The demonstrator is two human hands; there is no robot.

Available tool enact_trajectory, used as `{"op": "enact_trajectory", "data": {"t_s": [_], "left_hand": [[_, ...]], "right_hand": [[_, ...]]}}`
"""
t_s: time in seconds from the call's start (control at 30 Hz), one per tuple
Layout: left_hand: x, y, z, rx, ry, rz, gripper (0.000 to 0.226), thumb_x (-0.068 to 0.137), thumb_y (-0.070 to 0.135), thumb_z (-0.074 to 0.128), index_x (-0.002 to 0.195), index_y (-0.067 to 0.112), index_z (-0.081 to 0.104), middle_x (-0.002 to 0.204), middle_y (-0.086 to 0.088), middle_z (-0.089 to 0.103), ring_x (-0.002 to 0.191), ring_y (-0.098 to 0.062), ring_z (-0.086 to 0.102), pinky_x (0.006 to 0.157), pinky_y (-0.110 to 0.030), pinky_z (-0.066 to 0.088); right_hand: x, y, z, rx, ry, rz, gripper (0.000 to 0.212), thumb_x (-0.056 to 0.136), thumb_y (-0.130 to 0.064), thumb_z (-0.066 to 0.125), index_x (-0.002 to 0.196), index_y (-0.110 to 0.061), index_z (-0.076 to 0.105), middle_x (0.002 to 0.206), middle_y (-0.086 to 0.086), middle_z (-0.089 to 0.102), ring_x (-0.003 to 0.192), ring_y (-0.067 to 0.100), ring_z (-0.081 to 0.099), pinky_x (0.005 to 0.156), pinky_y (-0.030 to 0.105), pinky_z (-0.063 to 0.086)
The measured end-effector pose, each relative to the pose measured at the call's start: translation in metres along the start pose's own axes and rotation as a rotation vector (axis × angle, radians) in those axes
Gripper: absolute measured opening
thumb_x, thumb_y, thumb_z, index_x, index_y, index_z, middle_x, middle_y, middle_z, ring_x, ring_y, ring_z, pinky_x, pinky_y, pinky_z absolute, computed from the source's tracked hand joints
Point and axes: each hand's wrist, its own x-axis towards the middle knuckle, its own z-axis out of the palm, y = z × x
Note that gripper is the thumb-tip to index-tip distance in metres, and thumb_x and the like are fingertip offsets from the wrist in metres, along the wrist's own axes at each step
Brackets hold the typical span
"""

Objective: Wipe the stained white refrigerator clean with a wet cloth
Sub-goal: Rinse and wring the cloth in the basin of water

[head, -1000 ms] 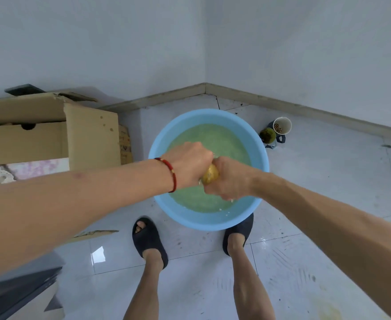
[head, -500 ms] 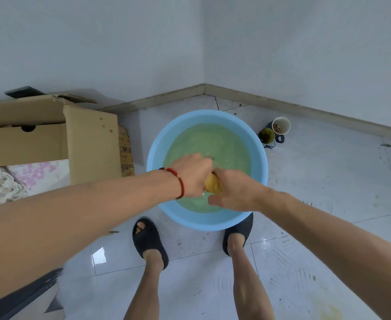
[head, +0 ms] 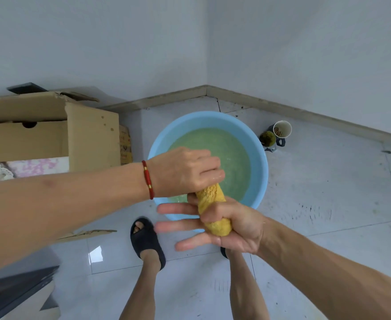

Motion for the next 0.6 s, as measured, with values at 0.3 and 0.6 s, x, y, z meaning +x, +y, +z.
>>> {"op": "enact_trajectory", "data": {"t_s": [0.3,0.6], "left_hand": [[0.031,0.033,-0.015,0.082,-0.783,-0.441,0.012,0.086,0.023,0.064,0.079,0.018,0.055,0.084,-0.003,0.067,0.079,-0.032,0.068,0.059,-0.032,0.039],[0.024,0.043,0.033,-0.514,-0.518,-1.168,0.02,0.071,0.003,0.06,0.061,0.013,0.046,0.055,-0.005,0.051,0.054,-0.026,0.054,0.044,-0.027,0.036]], "right_hand": [[0.01,-0.036,-0.017,-1.05,0.615,0.39,0.019,0.083,-0.014,0.067,0.097,-0.002,0.071,0.056,0.001,0.043,0.047,0.017,0.034,0.043,0.027,0.025],[0.012,-0.047,-0.034,-2.211,0.814,0.158,0.042,0.084,-0.014,0.056,0.124,-0.023,0.047,0.078,0.003,0.051,0.077,0.036,0.056,0.064,0.037,0.039]]}}
